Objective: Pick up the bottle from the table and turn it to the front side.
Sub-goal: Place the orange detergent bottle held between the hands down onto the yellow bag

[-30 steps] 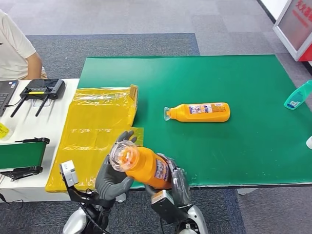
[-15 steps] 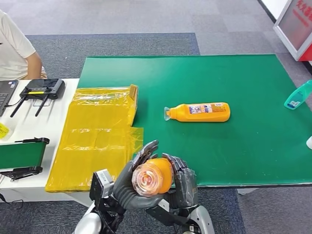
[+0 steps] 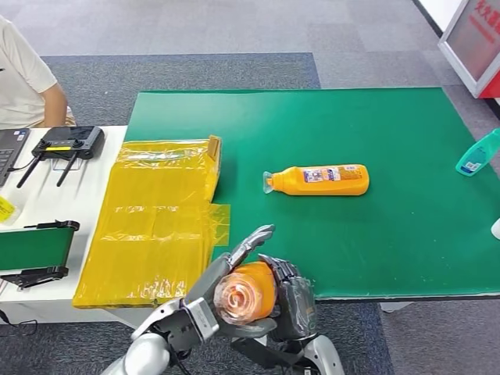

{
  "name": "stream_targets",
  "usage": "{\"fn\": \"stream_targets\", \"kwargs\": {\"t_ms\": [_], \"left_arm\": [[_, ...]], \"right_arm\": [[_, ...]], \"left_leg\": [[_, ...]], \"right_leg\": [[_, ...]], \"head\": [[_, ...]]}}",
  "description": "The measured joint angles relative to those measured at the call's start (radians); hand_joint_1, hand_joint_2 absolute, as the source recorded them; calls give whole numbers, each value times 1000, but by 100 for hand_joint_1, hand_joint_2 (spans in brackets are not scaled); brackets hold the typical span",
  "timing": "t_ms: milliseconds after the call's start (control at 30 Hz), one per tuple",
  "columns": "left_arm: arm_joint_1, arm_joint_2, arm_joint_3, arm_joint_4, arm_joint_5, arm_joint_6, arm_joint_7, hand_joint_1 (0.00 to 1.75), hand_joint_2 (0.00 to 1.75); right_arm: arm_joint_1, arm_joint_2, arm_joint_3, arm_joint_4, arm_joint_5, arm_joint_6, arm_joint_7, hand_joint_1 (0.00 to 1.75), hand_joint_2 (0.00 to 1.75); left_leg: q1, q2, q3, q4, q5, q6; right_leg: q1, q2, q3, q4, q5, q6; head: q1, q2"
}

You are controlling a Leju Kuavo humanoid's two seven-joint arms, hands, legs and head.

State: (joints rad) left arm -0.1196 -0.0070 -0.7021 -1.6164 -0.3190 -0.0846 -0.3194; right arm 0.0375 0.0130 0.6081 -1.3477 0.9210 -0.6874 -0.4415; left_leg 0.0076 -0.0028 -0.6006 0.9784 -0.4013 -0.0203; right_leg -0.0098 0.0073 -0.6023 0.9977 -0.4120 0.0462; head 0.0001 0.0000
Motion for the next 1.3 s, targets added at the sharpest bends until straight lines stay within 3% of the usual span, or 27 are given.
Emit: {"fn": "stream_targets", "kwargs": {"t_ms": [100,233,633,967,1100,1300], "left_arm": [[-19,16,-34,-12,-57,13,18,0,175],[-30,31,-53,-14,-45,10,42,175,175],[-7,61,-58,-33,37,-8,48,175,175],[3,71,-48,-46,127,-36,26,175,175],[30,68,-35,-57,129,6,17,175,175],[143,54,71,-115,5,164,25,175,175]], "right_arm": [[2,-2,6,9,0,0,7,175,175],[5,-4,8,14,5,0,10,175,175],[17,-4,0,5,69,-1,29,175,175],[35,4,-27,2,68,-1,-23,172,175],[35,5,-24,0,32,-1,-25,1,175],[37,5,-22,-41,-34,-1,10,0,175]], "left_leg": [[0,0,0,0,0,0],[0,0,0,0,0,0],[0,0,0,0,0,0],[0,0,0,0,0,0],[0,0,0,0,0,0],[0,0,0,0,0,0]], "right_leg": [[0,0,0,0,0,0],[0,0,0,0,0,0],[0,0,0,0,0,0],[0,0,0,0,0,0],[0,0,0,0,0,0],[0,0,-1,0,0,0]], "head": [[0,0],[0,0],[0,0],[0,0],[0,0],[0,0]]}}
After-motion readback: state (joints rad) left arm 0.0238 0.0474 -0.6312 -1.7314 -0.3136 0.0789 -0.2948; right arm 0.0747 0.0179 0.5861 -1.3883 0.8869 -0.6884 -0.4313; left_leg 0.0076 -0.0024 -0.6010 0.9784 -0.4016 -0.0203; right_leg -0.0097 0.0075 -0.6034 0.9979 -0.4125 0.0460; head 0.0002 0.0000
